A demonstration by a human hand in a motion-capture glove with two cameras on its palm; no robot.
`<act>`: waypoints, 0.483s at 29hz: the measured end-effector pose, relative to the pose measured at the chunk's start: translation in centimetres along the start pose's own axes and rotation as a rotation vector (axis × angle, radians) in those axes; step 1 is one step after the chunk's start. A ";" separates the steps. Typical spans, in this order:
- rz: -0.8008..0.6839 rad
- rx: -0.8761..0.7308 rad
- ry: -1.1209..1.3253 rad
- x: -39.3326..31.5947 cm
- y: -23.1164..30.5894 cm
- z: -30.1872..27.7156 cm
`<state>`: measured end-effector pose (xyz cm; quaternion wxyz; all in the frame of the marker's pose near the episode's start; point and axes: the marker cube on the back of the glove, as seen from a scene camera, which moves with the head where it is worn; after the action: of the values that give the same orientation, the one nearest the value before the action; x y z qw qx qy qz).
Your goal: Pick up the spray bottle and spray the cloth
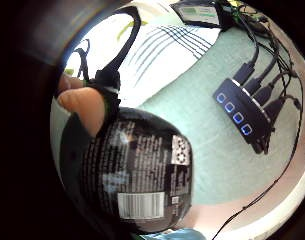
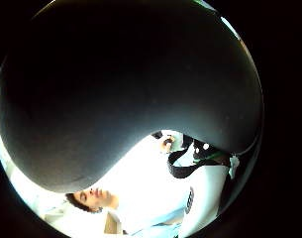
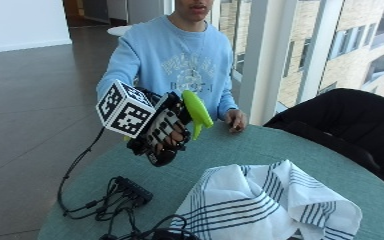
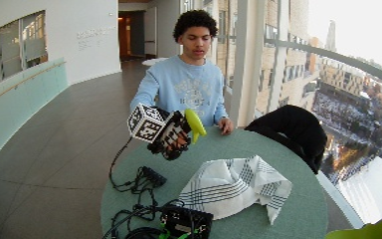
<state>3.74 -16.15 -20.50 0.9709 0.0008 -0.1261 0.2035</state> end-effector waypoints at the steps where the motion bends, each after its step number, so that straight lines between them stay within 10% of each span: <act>1: 0.000 -0.002 0.000 0.0 0.0 0.0; 14: 0.014 -0.024 0.017 0.0 -0.4 0.1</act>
<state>3.89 -16.56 -20.41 0.9704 -0.0135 -0.1203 0.2090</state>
